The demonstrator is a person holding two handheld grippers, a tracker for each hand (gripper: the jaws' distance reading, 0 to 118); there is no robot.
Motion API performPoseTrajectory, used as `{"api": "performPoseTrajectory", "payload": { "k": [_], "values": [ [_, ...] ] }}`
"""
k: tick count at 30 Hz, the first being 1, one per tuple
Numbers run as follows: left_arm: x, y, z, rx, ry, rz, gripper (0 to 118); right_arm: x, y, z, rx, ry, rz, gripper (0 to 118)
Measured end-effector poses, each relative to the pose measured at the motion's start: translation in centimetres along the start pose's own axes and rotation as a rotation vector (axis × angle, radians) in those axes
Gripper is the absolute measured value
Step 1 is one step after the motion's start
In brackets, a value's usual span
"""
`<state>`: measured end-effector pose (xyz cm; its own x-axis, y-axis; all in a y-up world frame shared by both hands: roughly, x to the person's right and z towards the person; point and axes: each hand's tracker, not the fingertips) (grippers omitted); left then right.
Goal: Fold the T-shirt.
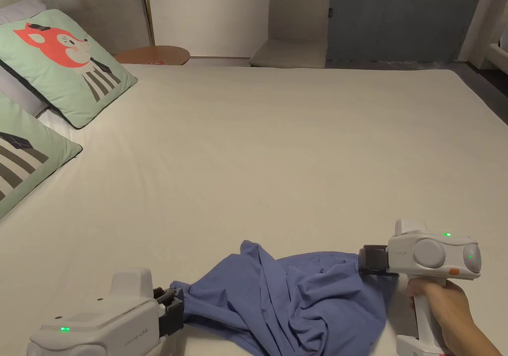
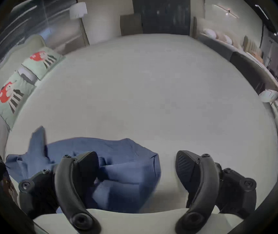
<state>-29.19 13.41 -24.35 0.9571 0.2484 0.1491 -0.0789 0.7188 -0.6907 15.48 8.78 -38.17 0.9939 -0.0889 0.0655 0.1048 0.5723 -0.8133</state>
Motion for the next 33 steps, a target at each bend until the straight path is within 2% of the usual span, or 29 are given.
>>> {"api": "performPoseTrajectory", "payload": {
  "k": [3, 4, 5, 6, 7, 9, 11, 19, 26, 30, 33],
  "values": [
    [-0.5, -0.2, -0.5, -0.018, -0.001, 0.015, 2, -0.1, -0.5, -1.4, -0.033, 0.000, 0.008, 64],
    [-0.6, -0.2, -0.6, -0.020, 0.000, 0.022, 2, -0.3, -0.9, -1.3, -0.031, -0.004, 0.014, 61],
    [-0.7, -0.3, -0.5, -0.023, 0.000, 0.026, 2, -0.6, -1.2, -0.5, 0.020, -0.029, 0.071, 50],
    [-0.8, -0.3, -0.5, -0.024, -0.001, 0.029, 2, -0.9, -1.3, -0.1, 0.022, -0.029, 0.108, 22],
    [-0.9, -0.3, -0.7, -0.024, -0.001, 0.033, 2, -1.0, -1.3, 0.3, 0.015, -0.038, 0.128, 14],
    [-0.9, -0.3, -0.7, -0.026, -0.001, 0.038, 2, -1.2, -1.5, 1.5, 0.034, -0.007, 0.144, 13],
    [-0.9, 0.0, -0.5, -0.017, -0.005, 0.052, 2, -1.5, -1.6, 3.0, 0.095, -0.030, 0.193, 13],
    [-1.1, 5.3, 2.2, 0.126, -0.038, 0.091, 2, -0.1, 2.0, 11.2, 0.330, 0.043, 0.142, 11],
    [-1.1, 15.5, 4.2, 0.291, 0.013, 0.003, 2, 0.0, 7.8, 19.9, 0.523, -0.027, 0.169, 11],
    [-0.9, 21.9, 4.8, 0.385, 0.088, -0.052, 2, 1.8, 12.5, 21.6, 0.598, -0.034, 0.147, 11],
    [-0.8, 26.5, 4.6, 0.424, 0.139, -0.088, 2, 2.6, 15.6, 22.7, 0.657, -0.092, 0.153, 11]
  ]
}}
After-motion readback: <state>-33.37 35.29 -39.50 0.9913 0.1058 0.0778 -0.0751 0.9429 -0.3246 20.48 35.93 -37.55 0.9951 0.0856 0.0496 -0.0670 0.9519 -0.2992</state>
